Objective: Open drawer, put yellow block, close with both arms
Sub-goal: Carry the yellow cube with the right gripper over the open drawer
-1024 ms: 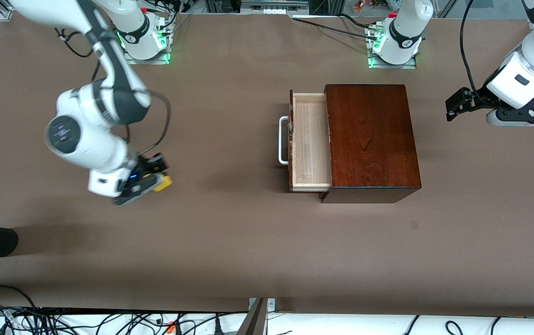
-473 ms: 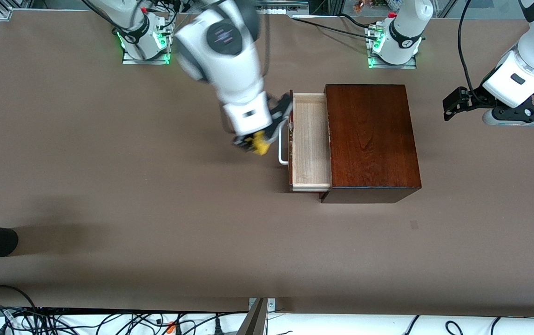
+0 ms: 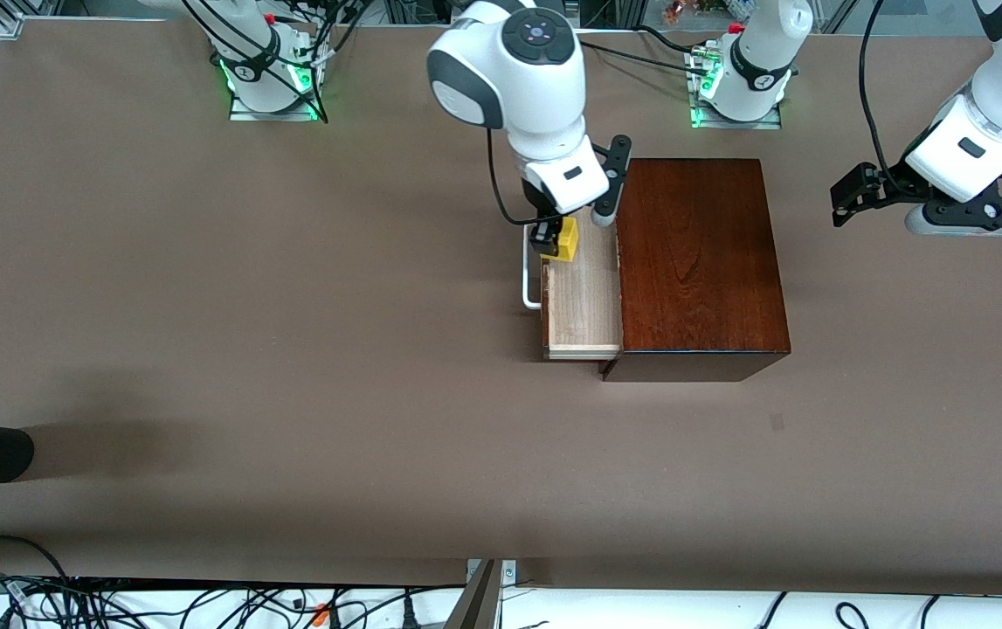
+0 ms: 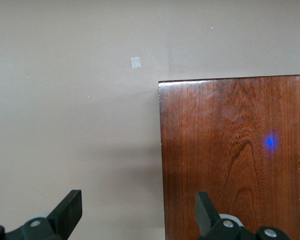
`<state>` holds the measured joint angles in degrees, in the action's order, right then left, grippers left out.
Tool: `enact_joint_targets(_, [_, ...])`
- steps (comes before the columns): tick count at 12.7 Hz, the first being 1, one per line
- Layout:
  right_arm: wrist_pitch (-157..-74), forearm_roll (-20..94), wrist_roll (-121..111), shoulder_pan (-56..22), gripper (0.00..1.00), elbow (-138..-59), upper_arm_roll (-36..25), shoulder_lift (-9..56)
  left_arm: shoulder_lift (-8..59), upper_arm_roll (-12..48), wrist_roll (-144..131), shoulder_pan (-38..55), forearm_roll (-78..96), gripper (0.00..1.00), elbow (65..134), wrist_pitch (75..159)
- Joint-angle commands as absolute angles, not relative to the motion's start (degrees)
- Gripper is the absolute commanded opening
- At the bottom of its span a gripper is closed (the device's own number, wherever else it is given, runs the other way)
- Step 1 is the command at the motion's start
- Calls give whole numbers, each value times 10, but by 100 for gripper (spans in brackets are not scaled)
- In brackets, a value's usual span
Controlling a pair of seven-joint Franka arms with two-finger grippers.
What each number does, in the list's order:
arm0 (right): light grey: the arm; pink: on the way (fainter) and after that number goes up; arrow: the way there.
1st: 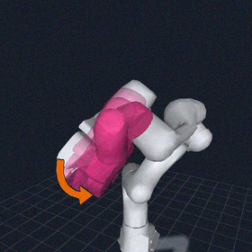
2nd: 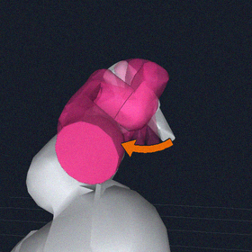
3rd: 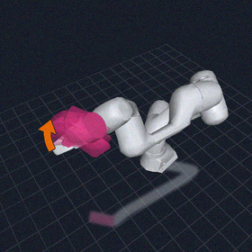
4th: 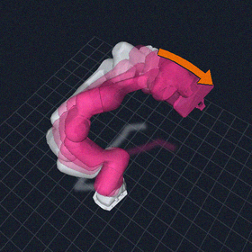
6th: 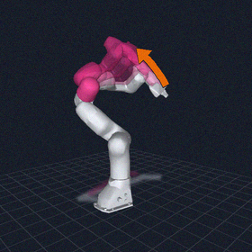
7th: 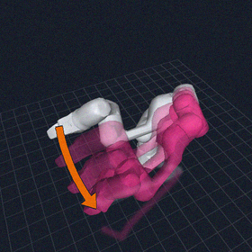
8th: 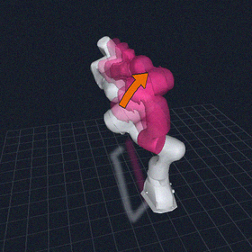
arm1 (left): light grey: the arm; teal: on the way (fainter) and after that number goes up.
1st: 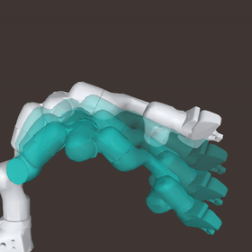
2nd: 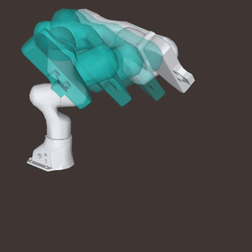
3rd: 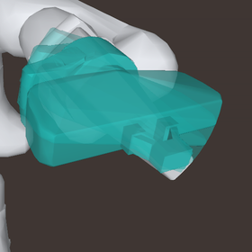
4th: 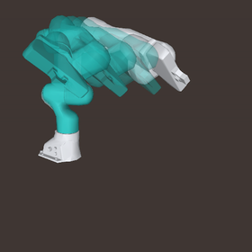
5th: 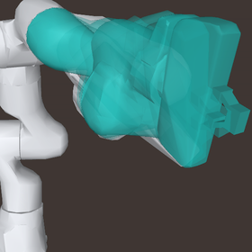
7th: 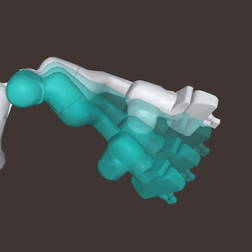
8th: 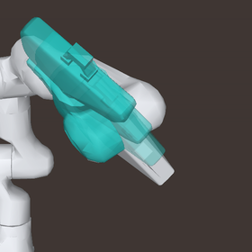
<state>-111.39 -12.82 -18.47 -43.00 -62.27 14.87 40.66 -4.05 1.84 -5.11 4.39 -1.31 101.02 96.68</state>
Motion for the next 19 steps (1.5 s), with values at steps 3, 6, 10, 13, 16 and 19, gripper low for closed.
enact_joint_targets(3, [-1131,-153,-193,-471,31,-582,128,465,-43,20,-45,40,-2,100,1002,957])
enact_joint_targets(6, [-1134,-153,-192,-493,31,-557,120,497,-43,20,-45,40,-2,100,1002,957])
enact_joint_targets(10, [-1134,-158,-197,-498,31,-558,111,500,-43,21,-45,40,-2,100,1002,957])
enact_joint_targets(13, [-1133,-171,-207,-498,32,-561,111,505,-43,21,-45,40,-2,100,1002,957])
enact_joint_targets(16, [-1133,-184,-215,-497,32,-565,112,516,-41,24,-46,41,-3,100,987,954])
enact_joint_targets(19, [-1131,-187,-224,-497,35,-568,111,519,-40,25,-47,46,-2,100,983,951])
